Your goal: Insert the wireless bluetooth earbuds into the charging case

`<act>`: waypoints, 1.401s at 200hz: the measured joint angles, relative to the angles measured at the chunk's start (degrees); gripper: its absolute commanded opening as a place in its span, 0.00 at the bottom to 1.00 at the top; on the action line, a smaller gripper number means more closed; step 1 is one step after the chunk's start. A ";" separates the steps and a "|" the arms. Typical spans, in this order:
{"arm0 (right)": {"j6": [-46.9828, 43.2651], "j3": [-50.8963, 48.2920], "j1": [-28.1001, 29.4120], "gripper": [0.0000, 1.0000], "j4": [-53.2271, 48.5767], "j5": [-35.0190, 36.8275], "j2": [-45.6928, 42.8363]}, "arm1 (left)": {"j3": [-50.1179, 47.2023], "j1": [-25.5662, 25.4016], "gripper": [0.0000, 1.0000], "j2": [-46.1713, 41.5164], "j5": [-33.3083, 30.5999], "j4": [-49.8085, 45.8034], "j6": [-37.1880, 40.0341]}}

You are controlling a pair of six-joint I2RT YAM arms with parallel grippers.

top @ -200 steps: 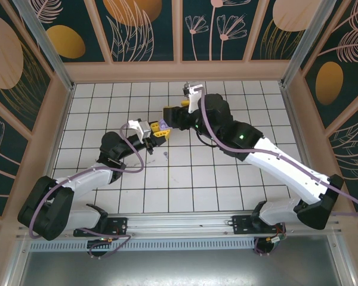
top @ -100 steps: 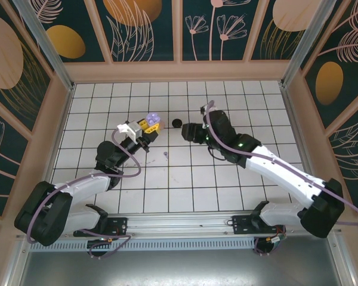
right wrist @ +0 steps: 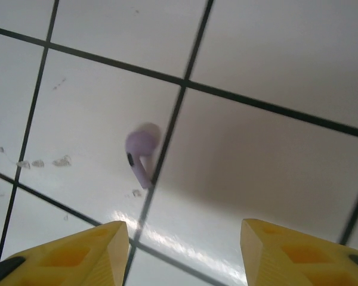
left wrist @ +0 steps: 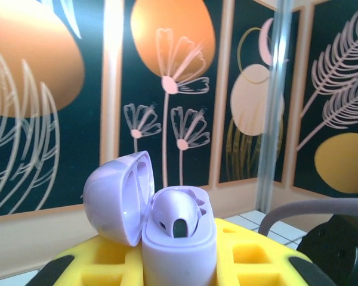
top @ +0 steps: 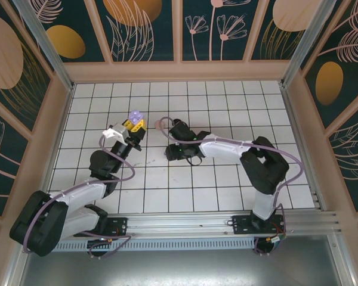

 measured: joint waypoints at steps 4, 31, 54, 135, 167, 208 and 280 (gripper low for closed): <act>-0.37 0.85 0.20 0.51 -0.11 0.00 0.70 | -0.24 0.26 0.00 -0.26 -0.35 0.11 -0.17; -1.86 5.81 0.98 0.49 -1.09 0.09 4.22 | -1.03 2.10 0.00 -1.60 -2.08 0.81 -1.57; -2.62 8.72 1.33 0.48 -1.99 0.35 6.93 | -1.38 2.93 0.00 -2.56 -2.60 1.14 -2.19; -4.44 14.36 2.40 0.45 -6.40 1.40 13.27 | -1.81 4.26 0.00 -3.65 -3.41 1.14 -3.06; -4.68 15.96 2.82 0.44 -7.28 1.99 14.80 | -1.81 4.52 0.00 -3.78 -3.43 1.14 -3.28; -5.07 16.96 2.91 0.41 -7.96 3.56 15.69 | -1.95 4.61 0.00 -3.80 -3.41 1.14 -3.72; -5.92 18.53 3.15 0.37 -9.75 5.29 16.61 | -2.14 4.68 0.00 -3.78 -3.34 1.16 -4.37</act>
